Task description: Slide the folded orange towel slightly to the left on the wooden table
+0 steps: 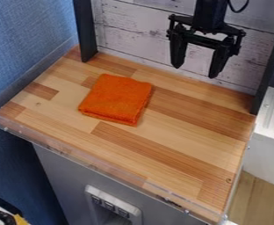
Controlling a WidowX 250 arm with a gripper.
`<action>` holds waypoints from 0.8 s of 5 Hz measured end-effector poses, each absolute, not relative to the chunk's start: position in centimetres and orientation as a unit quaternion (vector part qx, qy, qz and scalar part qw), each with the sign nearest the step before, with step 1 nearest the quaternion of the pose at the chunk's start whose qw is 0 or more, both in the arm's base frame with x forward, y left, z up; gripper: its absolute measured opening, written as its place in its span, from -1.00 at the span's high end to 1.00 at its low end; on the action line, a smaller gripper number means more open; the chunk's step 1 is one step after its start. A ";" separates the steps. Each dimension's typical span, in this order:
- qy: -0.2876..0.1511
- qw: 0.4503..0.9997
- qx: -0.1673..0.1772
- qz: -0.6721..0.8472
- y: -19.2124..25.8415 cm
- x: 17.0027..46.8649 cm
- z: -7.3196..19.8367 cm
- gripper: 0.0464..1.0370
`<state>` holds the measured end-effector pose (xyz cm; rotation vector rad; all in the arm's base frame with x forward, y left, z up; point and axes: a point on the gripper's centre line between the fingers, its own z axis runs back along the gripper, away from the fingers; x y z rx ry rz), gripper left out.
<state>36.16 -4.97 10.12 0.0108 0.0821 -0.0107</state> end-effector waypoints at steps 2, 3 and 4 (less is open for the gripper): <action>0.050 0.999 0.004 -0.010 -2.8 35.6 8.8 -0.92; 0.025 0.999 -0.003 -0.022 -1.2 35.3 9.9 -0.92; 0.009 1.000 -0.008 -0.025 1.1 35.2 9.6 -0.92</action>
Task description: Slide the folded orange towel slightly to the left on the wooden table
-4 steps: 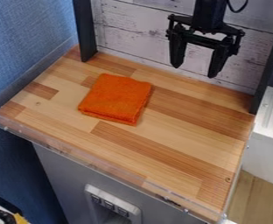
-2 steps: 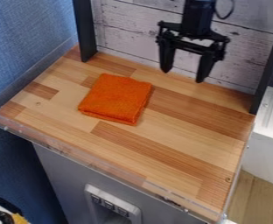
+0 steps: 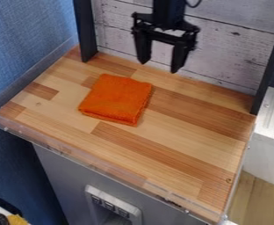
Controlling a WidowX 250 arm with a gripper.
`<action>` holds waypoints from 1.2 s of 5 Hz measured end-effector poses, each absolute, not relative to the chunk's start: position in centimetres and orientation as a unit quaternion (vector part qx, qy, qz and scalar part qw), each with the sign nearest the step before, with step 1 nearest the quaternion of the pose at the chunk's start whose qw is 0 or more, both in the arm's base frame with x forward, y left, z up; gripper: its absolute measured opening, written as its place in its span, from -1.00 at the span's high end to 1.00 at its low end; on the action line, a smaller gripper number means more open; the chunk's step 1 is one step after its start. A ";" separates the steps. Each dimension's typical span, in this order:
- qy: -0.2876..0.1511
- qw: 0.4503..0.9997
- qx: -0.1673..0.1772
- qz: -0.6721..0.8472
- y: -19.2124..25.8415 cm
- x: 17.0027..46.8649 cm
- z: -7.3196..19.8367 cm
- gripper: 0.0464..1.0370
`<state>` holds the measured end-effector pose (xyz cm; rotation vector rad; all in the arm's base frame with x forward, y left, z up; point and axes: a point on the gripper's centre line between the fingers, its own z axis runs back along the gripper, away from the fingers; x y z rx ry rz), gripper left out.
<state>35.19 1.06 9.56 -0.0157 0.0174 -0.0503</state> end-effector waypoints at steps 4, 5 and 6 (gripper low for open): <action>-0.020 0.999 -0.003 -0.037 6.1 34.5 9.3 -0.92; -0.009 0.999 -0.001 -0.039 6.9 34.1 9.5 -0.84; -0.010 0.999 0.002 -0.039 7.4 34.1 9.6 -0.28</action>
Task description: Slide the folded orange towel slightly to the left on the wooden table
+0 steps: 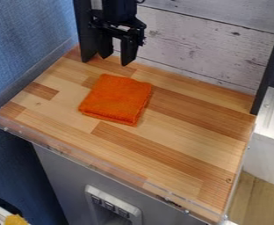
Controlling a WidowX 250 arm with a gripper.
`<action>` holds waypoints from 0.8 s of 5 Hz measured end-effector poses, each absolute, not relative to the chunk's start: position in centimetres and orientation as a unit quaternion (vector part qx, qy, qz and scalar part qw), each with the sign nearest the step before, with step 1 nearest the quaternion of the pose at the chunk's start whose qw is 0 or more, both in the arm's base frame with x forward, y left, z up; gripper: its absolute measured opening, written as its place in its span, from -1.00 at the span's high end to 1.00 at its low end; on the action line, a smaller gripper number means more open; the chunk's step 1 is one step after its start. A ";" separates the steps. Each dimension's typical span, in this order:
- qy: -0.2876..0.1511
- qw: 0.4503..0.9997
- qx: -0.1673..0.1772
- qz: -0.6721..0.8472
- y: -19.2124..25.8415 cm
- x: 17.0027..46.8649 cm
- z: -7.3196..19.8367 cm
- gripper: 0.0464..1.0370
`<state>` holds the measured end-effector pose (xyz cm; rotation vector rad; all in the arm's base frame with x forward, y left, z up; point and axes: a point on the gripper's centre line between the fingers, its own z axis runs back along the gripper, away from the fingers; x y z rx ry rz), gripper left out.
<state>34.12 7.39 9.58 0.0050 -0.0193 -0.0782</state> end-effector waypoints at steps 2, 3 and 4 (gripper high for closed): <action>-0.008 0.999 0.006 -0.036 7.5 34.4 7.5 0.78; -0.001 0.999 0.004 -0.035 7.4 33.9 6.1 0.96; 0.007 0.999 0.002 -0.035 7.3 33.4 4.9 0.97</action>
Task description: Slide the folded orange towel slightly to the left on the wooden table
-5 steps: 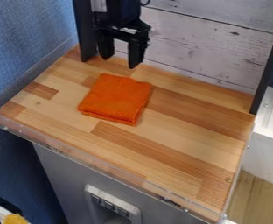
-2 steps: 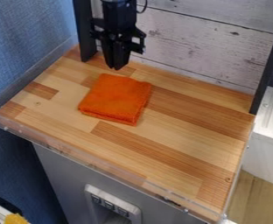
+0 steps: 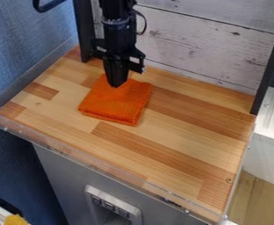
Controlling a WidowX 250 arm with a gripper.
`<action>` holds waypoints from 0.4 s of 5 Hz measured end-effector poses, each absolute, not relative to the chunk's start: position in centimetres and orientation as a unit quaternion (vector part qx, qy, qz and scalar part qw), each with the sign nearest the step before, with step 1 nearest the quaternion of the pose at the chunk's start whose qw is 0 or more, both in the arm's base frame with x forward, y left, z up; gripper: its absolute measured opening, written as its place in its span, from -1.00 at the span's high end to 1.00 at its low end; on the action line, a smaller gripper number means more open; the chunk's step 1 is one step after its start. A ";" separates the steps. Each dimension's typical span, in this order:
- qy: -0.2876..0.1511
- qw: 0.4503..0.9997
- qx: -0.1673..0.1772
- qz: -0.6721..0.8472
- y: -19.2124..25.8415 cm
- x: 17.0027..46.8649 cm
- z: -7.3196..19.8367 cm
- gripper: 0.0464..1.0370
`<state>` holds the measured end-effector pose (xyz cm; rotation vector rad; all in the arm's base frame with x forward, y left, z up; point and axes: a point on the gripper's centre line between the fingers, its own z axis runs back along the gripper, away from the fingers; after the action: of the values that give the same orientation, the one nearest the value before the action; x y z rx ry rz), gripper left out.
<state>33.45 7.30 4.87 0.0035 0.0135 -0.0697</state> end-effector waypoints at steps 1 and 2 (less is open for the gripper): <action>0.012 0.999 0.000 -0.030 7.2 33.3 3.8 0.97; 0.007 1.000 0.000 -0.027 7.2 33.3 3.6 0.98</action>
<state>33.26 7.21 3.59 0.0005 0.0143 -0.0546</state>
